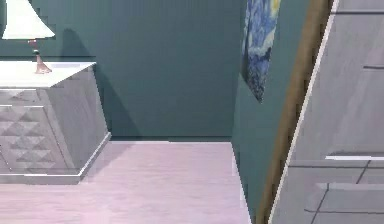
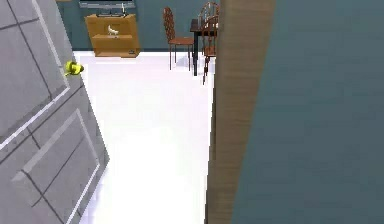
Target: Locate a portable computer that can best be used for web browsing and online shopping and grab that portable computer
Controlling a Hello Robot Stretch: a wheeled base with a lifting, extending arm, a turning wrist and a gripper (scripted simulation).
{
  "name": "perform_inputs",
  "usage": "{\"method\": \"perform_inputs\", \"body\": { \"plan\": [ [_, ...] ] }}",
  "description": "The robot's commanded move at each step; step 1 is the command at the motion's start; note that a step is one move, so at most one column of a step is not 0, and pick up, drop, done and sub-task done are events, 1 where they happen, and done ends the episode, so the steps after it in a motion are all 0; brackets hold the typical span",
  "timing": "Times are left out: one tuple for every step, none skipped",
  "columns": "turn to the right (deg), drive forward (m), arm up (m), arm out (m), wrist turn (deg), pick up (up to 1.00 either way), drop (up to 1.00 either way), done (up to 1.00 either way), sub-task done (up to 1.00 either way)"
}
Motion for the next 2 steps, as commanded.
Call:
{"method": "perform_inputs", "body": {
  "plan": [
    [0.0, 0.05, 0.00, 0.00, 0.0, 0.00, 0.00, 0.00, 0.00],
    [18.0, 0.00, 0.00, 0.00, 0.0, 0.00, 0.00, 0.00, 0.00]
  ]
}}
